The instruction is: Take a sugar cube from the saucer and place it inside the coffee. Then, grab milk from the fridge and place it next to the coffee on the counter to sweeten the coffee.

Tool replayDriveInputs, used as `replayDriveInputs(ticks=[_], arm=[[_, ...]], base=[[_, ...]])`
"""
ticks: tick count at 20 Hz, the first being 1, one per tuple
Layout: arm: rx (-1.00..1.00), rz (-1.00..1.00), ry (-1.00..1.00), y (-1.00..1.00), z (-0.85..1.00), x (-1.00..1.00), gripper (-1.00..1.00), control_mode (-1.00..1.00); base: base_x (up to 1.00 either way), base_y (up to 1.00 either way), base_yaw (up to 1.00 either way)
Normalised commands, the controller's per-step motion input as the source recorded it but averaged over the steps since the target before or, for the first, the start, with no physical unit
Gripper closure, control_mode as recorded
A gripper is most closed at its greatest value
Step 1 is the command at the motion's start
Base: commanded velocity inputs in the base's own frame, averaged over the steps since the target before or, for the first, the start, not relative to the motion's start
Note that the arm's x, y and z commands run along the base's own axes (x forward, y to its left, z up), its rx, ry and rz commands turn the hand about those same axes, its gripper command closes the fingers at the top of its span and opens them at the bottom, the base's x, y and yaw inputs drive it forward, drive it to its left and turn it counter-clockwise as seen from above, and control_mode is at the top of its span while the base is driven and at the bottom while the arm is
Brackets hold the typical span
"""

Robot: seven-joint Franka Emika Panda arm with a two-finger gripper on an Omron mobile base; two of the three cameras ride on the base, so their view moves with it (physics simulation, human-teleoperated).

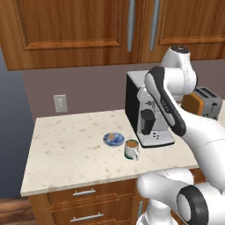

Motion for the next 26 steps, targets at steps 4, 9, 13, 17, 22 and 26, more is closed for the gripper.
replayDriveInputs(ticks=[4, 9, 13, 17, 22, 26], arm=[[0.00, 0.01, -0.05, 0.21, 0.00, -0.25, -1.00, -1.00], [0.00, 0.00, 0.00, 0.95, -0.35, -0.29, -1.00, -1.00], [0.00, -0.01, 0.19, 0.98, -0.85, 0.00, -1.00, -1.00], [0.00, -0.02, 0.26, 0.68, -0.76, 0.02, -1.00, -1.00], [0.00, -0.01, 0.27, 0.18, -0.24, 0.16, -1.00, -1.00], [-0.05, -0.16, 0.11, 0.00, -0.35, 0.68, -1.00, -1.00]], base=[[0.00, 0.00, 0.00], [0.00, 0.00, 0.00], [0.00, 0.00, 0.00], [0.00, 0.00, 0.00], [0.00, 0.00, 0.00], [0.00, 0.00, 0.00]])
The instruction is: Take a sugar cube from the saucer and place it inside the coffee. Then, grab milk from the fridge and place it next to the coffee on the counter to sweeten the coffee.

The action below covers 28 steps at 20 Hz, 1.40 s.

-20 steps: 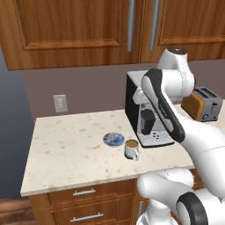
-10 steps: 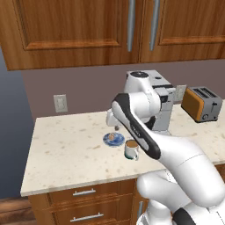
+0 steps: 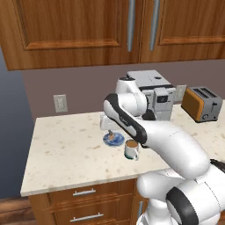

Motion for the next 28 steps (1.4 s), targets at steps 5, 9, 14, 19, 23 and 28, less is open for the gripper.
replayDriveInputs(ticks=[5, 9, 14, 19, 23, 28], arm=[[-0.11, -0.20, -0.07, 0.00, -0.33, 0.66, -1.00, -1.00], [-0.12, -0.08, -0.02, 0.00, -0.41, 0.40, -1.00, -1.00], [-0.04, -0.01, 0.00, 0.00, -0.39, 0.20, -1.00, -1.00], [0.00, -0.01, 0.00, 0.00, -0.17, 0.17, -1.00, -1.00], [0.00, -0.01, 0.02, 0.00, -0.28, 0.14, -1.00, -1.00], [0.00, -0.01, 0.00, 0.00, -0.14, 0.24, -1.00, -1.00]], base=[[0.00, 0.00, 0.00], [0.00, 0.00, 0.00], [0.00, 0.00, 0.00], [0.00, 0.00, 0.00], [0.00, 0.00, 0.00], [0.00, 0.00, 0.00]])
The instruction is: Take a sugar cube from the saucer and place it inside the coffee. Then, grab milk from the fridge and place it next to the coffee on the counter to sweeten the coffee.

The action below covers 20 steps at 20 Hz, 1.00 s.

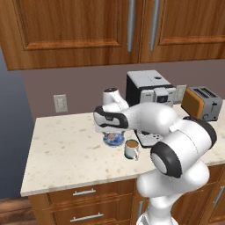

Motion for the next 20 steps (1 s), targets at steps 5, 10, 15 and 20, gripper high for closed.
replayDriveInputs(ticks=[5, 10, 15, 20], arm=[[0.00, 0.00, 0.00, 0.00, -0.25, 0.20, -1.00, -1.00], [0.00, 0.00, 0.00, 0.00, -0.28, 0.18, -1.00, -1.00], [0.00, 0.00, 0.00, 0.00, -0.31, 0.21, -1.00, -1.00], [0.00, 0.00, 0.00, 0.00, -0.19, 0.19, -1.00, -1.00]], base=[[0.00, 0.00, 0.00], [0.00, 0.00, 0.00], [0.00, 0.00, 0.00], [0.00, 0.00, 0.00]])
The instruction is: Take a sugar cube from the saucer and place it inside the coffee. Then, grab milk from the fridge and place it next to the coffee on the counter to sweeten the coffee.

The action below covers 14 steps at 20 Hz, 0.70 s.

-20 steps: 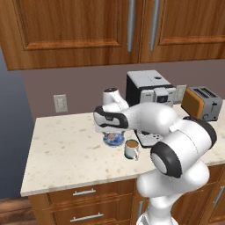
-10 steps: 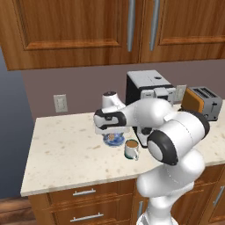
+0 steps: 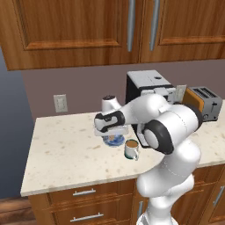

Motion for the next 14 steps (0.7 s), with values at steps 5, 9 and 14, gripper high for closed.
replayDriveInputs(ticks=[5, 9, 14], arm=[[0.00, 0.00, 0.00, 0.00, -0.17, 0.24, -1.00, -1.00], [0.00, -0.01, 0.00, 0.00, -0.16, 0.28, -1.00, -1.00], [0.00, 0.00, 0.00, 0.00, -0.14, 0.19, -1.00, -1.00]], base=[[0.00, 0.00, 0.00], [0.00, 0.00, 0.00], [0.00, 0.00, 0.00]])
